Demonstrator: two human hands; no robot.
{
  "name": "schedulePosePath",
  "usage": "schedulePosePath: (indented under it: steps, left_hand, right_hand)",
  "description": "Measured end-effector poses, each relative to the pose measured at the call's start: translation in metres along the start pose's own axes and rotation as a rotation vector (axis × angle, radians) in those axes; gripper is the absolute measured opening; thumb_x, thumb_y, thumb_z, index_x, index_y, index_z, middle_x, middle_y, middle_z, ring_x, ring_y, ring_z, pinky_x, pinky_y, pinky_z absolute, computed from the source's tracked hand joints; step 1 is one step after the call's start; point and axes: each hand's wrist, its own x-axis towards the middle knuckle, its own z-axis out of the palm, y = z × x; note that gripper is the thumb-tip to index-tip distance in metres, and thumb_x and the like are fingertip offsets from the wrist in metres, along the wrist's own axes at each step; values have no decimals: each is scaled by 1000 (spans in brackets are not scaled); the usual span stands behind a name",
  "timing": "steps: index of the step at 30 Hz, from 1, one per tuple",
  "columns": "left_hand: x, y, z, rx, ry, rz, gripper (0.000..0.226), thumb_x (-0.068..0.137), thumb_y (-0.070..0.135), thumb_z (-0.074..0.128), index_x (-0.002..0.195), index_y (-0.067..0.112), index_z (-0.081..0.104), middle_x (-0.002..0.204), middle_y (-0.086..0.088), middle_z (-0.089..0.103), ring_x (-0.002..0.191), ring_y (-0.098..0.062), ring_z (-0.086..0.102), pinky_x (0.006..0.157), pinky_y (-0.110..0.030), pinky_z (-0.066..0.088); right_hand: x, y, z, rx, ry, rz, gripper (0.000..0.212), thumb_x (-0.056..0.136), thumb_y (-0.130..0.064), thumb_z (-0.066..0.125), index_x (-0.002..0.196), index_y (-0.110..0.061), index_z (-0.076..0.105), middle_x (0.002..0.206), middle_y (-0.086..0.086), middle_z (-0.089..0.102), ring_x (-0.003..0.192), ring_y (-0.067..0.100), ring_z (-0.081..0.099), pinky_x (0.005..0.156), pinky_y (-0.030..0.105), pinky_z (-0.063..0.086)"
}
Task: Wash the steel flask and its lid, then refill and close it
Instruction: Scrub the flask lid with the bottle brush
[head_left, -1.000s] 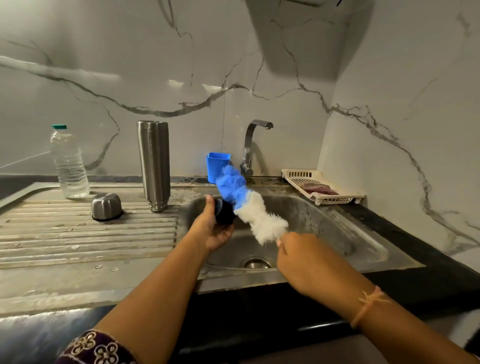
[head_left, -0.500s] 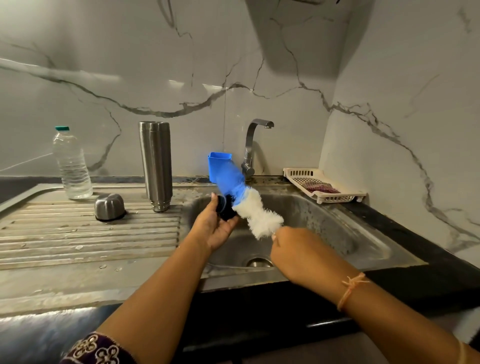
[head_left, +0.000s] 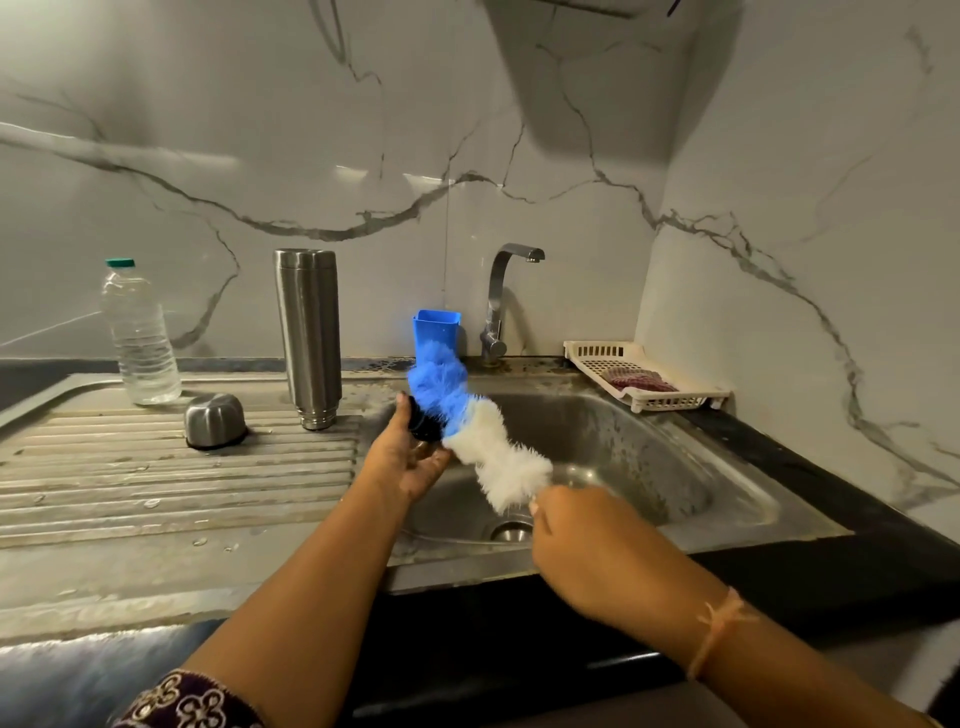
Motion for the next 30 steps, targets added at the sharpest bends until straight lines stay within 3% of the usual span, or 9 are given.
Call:
schedulePosePath:
  steps: [2,4,9,15,21,24,26,28,30]
  left_hand:
    - [4,2,-2,-54,23,30,46,91,43,55,120,7,58,119,-12,62,80,-23,63,85,-40,55]
    - [3,-1,-1,-74,2,29,43,92,41,55,117,7,59,120,-14,62,89,-25,65,77,-41,56]
    - [-7,-5,5,-30,-87,-13,39,89,33,61,113,3,58,104,-17,65,85,-27,68,62,-39,60]
    - [-3,9,-4,-134,13,63,47,95,40,51,128,7,53,123,-15,61,110,-29,60,73,-41,51]
    - [-5,0,0,5,39,3,43,86,41,65,112,7,56,103,-14,62,94,-26,64,93,-39,52]
    - [-5,4,-2,-55,7,-1,34,92,36,58,110,8,59,101,-15,67,87,-27,68,66,-40,58]
    - [-6,9,-4,-48,-33,26,23,95,30,54,95,8,61,74,-10,70,62,-21,68,47,-30,55]
    - [-5,9,-4,-27,-23,24,20,95,26,54,87,8,61,66,-8,67,55,-20,65,43,-28,54]
    - [-7,5,-1,-27,3,-3,23,94,30,57,94,7,61,81,-12,66,70,-24,65,52,-37,57]
  right_hand:
    - [-11,-1,3,-6,-17,-27,31,96,-20,34,66,-23,32,71,-3,42,77,21,48,56,27,33]
    - [-12,0,0,9,-19,-11,30,96,-19,34,66,-22,33,71,-3,42,77,22,49,56,27,33]
    - [10,1,-13,15,59,27,21,96,-20,36,77,-16,45,94,11,59,82,25,53,66,29,36]
    - [-14,-2,5,-21,-51,-63,31,96,-20,34,65,-22,34,68,-4,42,61,13,42,50,24,28]
    - [1,3,-7,-18,58,16,33,97,-23,34,65,-23,30,83,2,48,79,22,49,66,29,34]
    - [-6,2,1,-49,35,-40,33,98,-23,32,65,-24,30,73,-2,45,71,19,47,55,27,31]
    - [-19,0,8,-73,-1,-90,33,98,-22,32,65,-24,30,67,-6,40,61,12,42,50,22,26]
    - [-26,0,8,-98,7,-100,33,99,-24,31,66,-24,30,67,-7,39,58,9,38,49,22,25]
    - [-22,4,3,-115,58,-67,30,99,-24,30,69,-22,33,70,-5,45,61,13,42,51,25,27]
